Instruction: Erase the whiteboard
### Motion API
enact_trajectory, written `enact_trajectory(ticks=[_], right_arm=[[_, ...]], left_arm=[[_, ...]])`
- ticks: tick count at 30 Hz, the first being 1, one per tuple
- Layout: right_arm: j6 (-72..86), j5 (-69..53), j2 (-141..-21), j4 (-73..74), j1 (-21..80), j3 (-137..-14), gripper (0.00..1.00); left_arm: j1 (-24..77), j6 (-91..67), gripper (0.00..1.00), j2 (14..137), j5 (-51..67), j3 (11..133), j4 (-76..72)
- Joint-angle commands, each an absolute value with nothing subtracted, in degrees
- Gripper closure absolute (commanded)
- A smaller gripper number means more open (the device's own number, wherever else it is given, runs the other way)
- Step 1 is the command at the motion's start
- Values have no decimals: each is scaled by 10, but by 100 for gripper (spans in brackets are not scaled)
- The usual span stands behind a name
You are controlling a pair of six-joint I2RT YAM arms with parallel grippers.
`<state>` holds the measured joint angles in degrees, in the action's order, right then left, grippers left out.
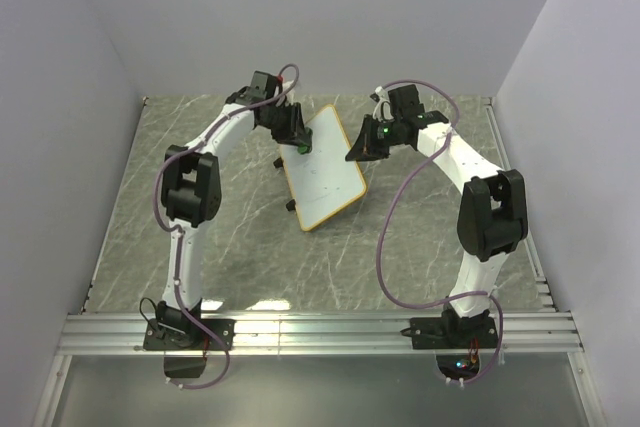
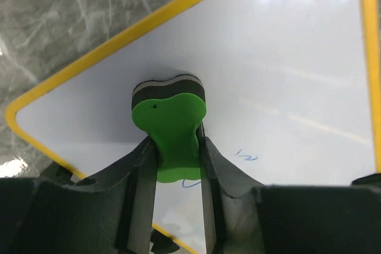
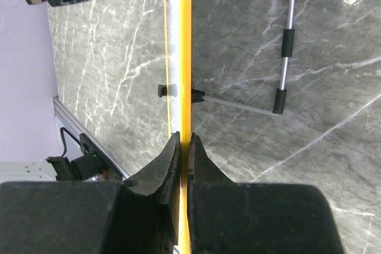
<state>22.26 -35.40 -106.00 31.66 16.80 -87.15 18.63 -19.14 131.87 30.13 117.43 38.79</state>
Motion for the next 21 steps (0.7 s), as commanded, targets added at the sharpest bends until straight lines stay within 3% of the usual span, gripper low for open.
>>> enact_trajectory(ticks=[1, 13, 21], right_arm=[[214, -374, -1073, 333, 194, -896, 100], [215, -374, -1083, 336, 194, -911, 100], [214, -370, -1078, 337, 195, -907, 100]], left_arm=[[209, -171, 100, 1323, 274, 1095, 370], [308, -103, 100, 1237, 339, 1073, 388], [348, -119, 100, 1128, 377, 854, 334]])
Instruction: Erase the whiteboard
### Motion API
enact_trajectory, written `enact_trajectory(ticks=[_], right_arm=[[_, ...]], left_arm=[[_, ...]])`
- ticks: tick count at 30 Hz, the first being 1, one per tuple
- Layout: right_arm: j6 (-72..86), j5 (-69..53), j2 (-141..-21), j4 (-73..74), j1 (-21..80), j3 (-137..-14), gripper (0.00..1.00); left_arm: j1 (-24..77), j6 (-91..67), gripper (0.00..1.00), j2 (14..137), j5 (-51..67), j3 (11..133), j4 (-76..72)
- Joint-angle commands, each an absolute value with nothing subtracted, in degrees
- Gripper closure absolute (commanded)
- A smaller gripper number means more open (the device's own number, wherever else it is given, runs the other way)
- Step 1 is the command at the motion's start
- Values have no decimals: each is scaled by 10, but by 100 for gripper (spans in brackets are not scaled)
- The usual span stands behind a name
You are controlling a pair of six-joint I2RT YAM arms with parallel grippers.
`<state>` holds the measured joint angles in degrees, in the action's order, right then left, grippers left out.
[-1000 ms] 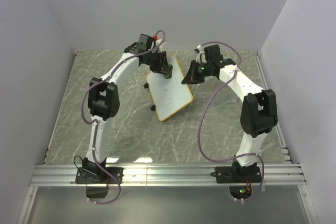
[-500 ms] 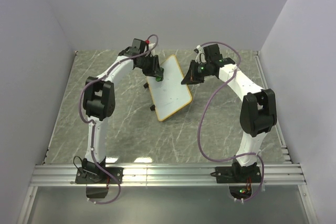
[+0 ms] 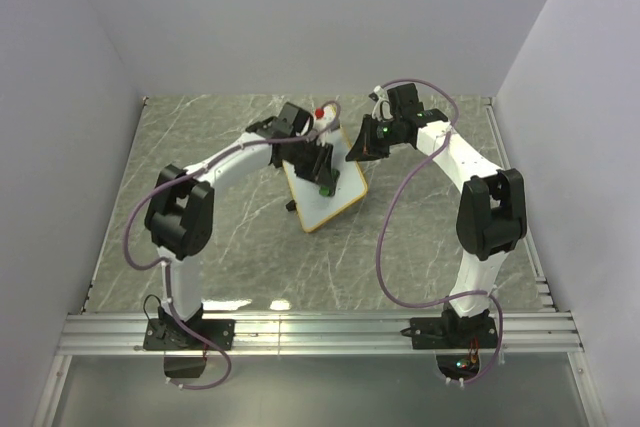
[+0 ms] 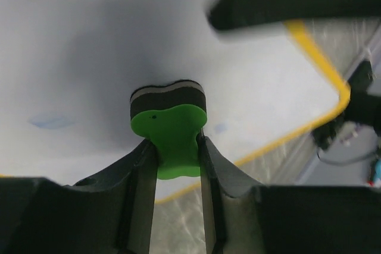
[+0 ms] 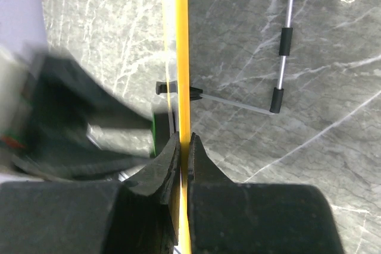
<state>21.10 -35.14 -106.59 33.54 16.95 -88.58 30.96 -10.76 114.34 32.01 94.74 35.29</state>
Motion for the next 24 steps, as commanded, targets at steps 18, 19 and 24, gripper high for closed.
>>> enact_trajectory(ticks=[18, 19, 24], right_arm=[[217, -372, -1069, 330, 196, -896, 100], [215, -371, -1066, 331, 196, -896, 100], [212, -369, -1061, 334, 197, -889, 100]], left_arm=[[274, -153, 100, 1122, 272, 836, 252], [269, -154, 100, 1129, 255, 847, 252], [220, -177, 100, 1187, 231, 924, 241]])
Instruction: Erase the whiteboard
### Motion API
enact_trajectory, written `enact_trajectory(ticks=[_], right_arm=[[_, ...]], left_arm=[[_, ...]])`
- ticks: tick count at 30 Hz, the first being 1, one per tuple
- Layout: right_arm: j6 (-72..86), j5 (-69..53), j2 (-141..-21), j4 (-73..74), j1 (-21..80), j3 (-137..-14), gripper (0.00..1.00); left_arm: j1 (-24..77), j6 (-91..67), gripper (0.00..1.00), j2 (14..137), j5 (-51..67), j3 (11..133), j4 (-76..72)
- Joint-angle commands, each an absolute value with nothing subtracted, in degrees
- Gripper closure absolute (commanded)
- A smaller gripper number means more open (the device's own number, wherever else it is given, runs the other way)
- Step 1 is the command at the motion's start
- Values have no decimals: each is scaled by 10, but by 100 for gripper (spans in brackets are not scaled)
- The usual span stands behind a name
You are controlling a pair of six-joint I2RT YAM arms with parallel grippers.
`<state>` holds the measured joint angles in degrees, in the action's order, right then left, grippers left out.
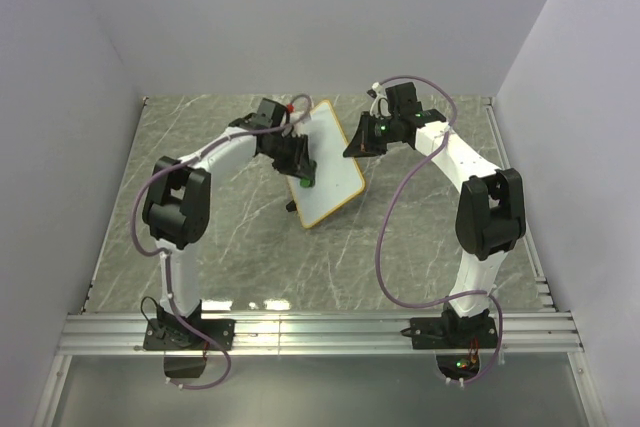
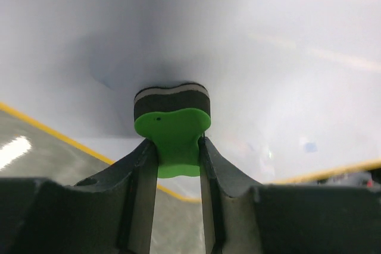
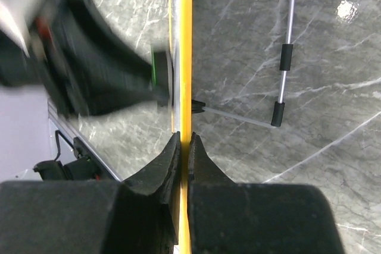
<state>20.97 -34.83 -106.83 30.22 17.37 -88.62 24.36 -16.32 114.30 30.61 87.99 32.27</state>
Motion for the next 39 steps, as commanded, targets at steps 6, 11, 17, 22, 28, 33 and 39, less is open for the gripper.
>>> enact_trajectory(ticks=[6, 11, 17, 22, 28, 33, 39], right_arm=[[207, -367, -1056, 336, 199, -881, 100], [207, -371, -1058, 336, 200, -882, 100], [207, -371, -1063, 335, 200, -883, 100], [208, -372, -1073, 334, 200, -890, 100], [214, -372, -1076, 334, 200, -903, 100], [214, -372, -1070, 332, 200, -899, 100], [214, -374, -1063, 324, 200, -882, 100]], left_arm=[[176, -190, 100, 1260, 237, 1031, 251], [159, -191, 100, 1325, 265, 1109, 282], [188, -150, 100, 1287, 291, 1086, 287], [243, -135, 100, 1247, 313, 1055, 315], [297, -162, 100, 1159, 310, 922, 273], [316, -207, 100, 1080, 325, 838, 239], [327, -218, 100, 1041, 324, 809, 224]])
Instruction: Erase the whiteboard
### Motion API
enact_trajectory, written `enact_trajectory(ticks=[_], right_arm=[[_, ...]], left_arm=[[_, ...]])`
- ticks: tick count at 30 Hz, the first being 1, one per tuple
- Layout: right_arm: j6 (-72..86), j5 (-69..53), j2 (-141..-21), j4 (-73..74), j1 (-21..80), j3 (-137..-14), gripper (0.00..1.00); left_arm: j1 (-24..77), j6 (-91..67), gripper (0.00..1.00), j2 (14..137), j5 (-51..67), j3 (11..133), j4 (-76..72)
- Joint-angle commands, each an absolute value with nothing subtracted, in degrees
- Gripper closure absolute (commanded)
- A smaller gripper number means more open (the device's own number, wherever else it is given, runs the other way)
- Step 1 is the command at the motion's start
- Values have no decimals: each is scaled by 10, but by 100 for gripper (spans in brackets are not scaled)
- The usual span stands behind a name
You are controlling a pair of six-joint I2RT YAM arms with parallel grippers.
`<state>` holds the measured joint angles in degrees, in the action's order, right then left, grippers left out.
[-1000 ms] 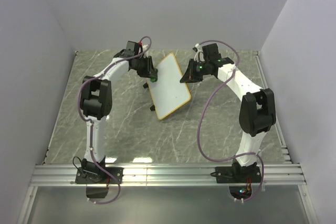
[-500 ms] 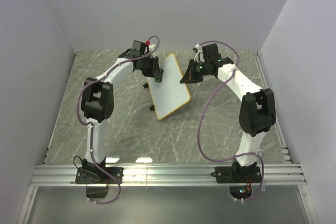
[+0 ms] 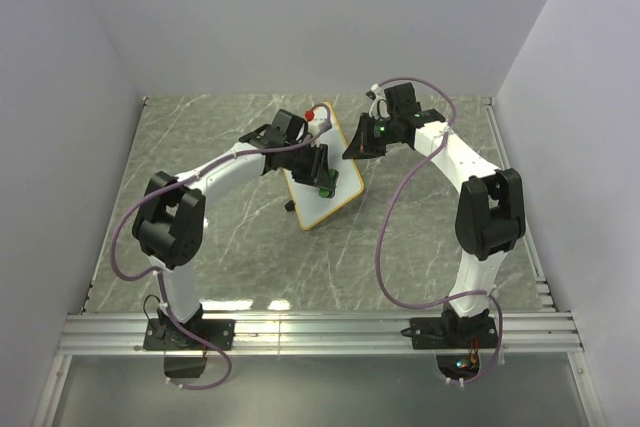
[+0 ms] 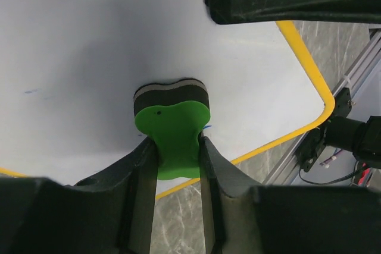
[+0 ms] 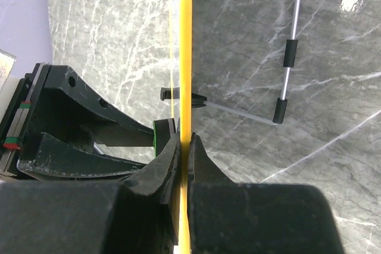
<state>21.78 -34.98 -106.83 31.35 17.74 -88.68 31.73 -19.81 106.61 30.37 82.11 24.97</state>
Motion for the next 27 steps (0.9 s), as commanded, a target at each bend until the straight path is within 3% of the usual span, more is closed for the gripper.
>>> enact_trajectory(ticks=[1, 9, 13, 27], right_arm=[[215, -374, -1063, 325, 200, -882, 100], [214, -373, -1061, 330, 200, -889, 100], [212, -369, -1058, 330, 200, -887, 100], [210, -364, -1067, 334, 200, -901, 100]], left_arm=[[326, -214, 100, 1041, 317, 813, 225], [245, -194, 100, 1108, 273, 855, 240], [215, -164, 100, 1164, 270, 933, 280], [352, -204, 100, 1115, 307, 955, 285]])
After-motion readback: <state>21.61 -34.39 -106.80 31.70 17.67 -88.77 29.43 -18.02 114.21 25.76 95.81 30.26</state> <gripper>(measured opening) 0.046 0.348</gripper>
